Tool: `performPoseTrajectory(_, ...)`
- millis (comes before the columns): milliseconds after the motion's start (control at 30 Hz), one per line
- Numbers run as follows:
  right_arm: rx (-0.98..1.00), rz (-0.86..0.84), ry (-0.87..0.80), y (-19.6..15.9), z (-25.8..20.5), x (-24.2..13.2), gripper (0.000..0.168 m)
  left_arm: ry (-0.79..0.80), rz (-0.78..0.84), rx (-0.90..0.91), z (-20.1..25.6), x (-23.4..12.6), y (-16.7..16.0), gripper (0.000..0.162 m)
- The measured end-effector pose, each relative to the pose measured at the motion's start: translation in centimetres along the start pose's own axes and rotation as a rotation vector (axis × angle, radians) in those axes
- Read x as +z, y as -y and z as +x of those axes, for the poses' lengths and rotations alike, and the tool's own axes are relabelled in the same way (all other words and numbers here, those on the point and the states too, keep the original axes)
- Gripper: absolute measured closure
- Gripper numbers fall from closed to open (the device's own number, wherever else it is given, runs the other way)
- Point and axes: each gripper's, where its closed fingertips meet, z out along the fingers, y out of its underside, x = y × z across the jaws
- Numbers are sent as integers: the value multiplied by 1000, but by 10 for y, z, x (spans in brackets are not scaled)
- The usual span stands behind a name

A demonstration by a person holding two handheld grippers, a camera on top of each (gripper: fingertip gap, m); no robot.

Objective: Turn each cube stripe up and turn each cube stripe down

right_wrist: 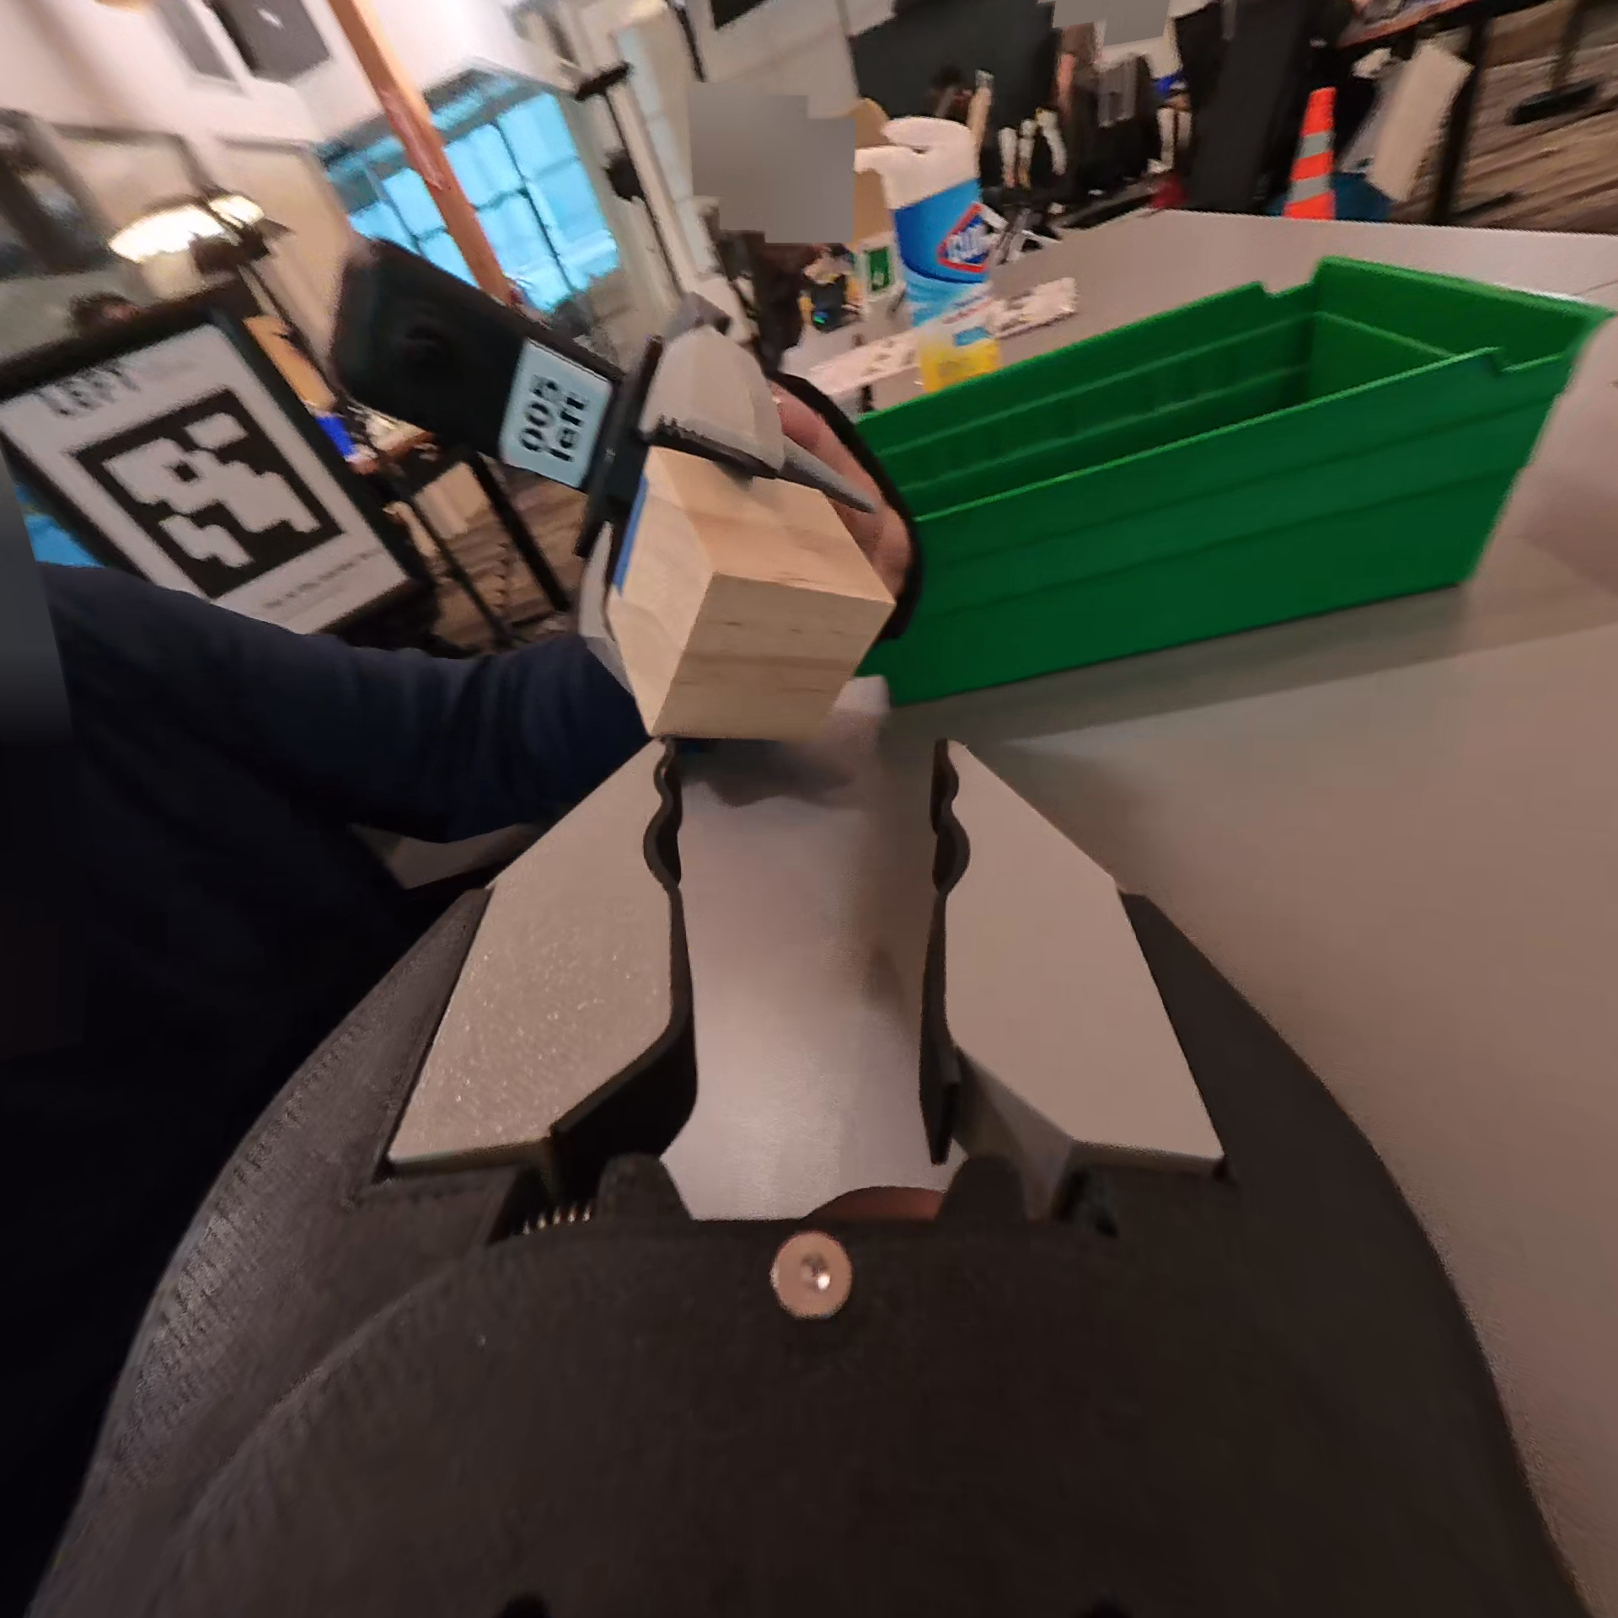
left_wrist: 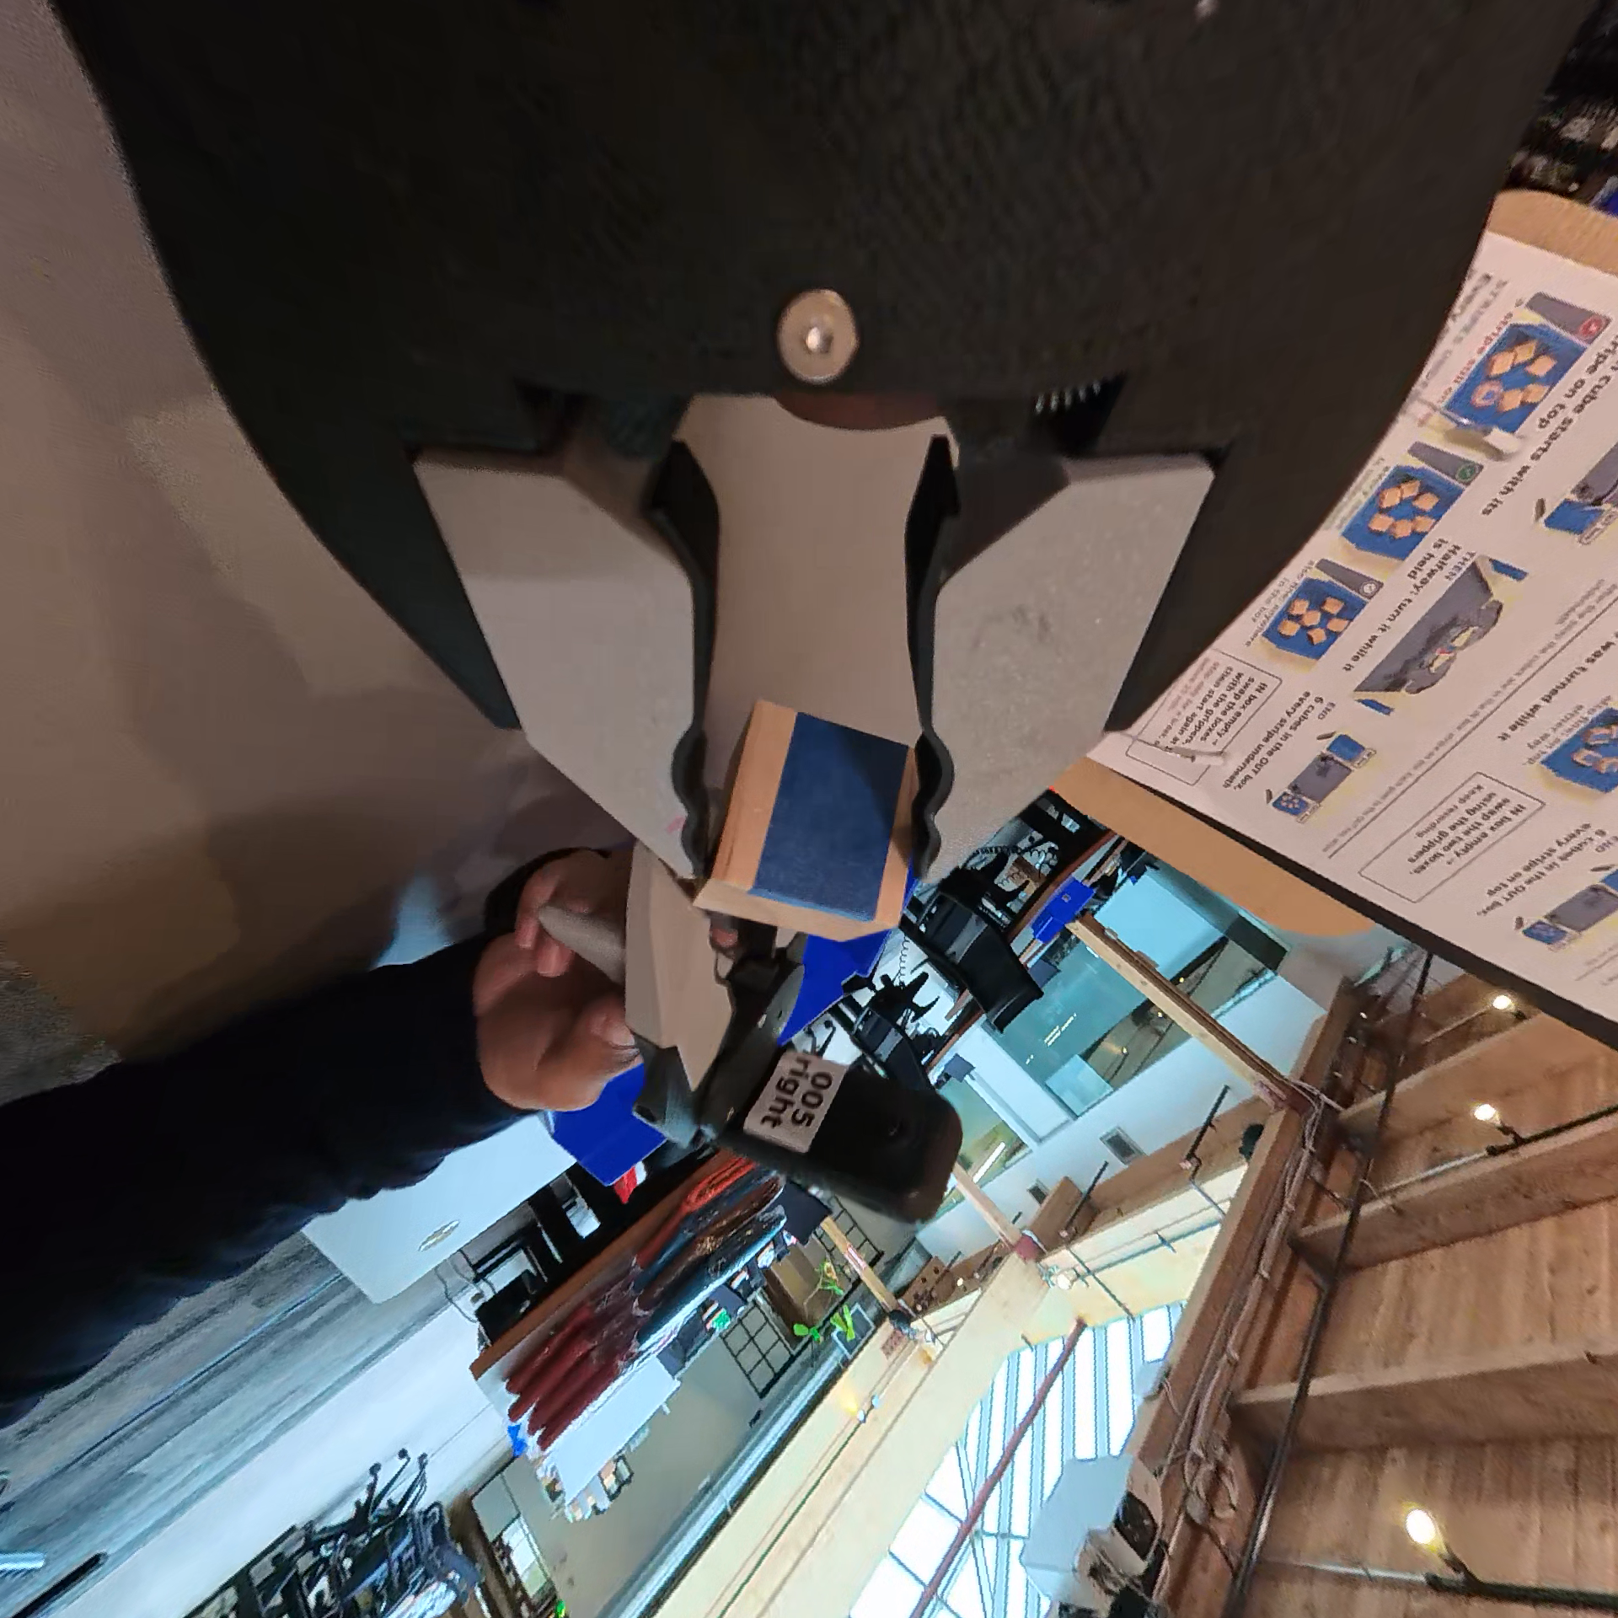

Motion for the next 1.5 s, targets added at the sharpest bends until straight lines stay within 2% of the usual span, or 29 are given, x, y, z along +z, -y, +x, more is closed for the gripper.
performPoseTrajectory(33,22,13,50,2,-7,0,114,3,8,8,1,0,3,117)
performPoseTrajectory(167,81,39,222,6,-30,-2,111,3,34,36,6,-1,14,117)
performPoseTrajectory(300,107,89,313,14,-43,-5,110,-17,66,26,14,1,20,117)
performPoseTrajectory(367,127,91,309,14,-40,-4,111,-21,75,19,18,4,20,117)
performPoseTrajectory(467,149,106,322,14,-39,-2,124,-12,58,41,22,10,17,117)
performPoseTrajectory(533,168,115,318,16,-36,-3,124,1,44,48,21,10,14,118)
performPoseTrajectory(733,156,122,167,19,-18,-2,125,51,-22,33,15,11,-4,118)
performPoseTrajectory(833,133,101,2,18,0,-7,126,86,-54,1,14,15,-18,118)
performPoseTrajectory(900,128,108,-133,28,7,-19,126,66,-45,-67,15,15,-20,108)
performPoseTrajectory(967,113,141,-256,46,5,-40,126,49,-35,-108,15,14,-20,115)
performPoseTrajectory(1067,-6,98,-529,70,11,-93,127,60,-48,-109,13,14,-23,119)
performPoseTrajectory(1167,-39,-58,-826,73,41,-164,126,51,-100,-72,19,19,-33,127)
performPoseTrajectory(1233,-12,-230,-1059,55,77,-221,126,28,-138,-51,27,23,-41,129)
performPoseTrajectory(1300,66,-392,-1207,28,105,-266,125,7,-167,-42,33,26,-49,130)
performPoseTrajectory(1500,326,-704,-1198,-64,146,-292,125,-11,-213,-54,36,27,-62,131)
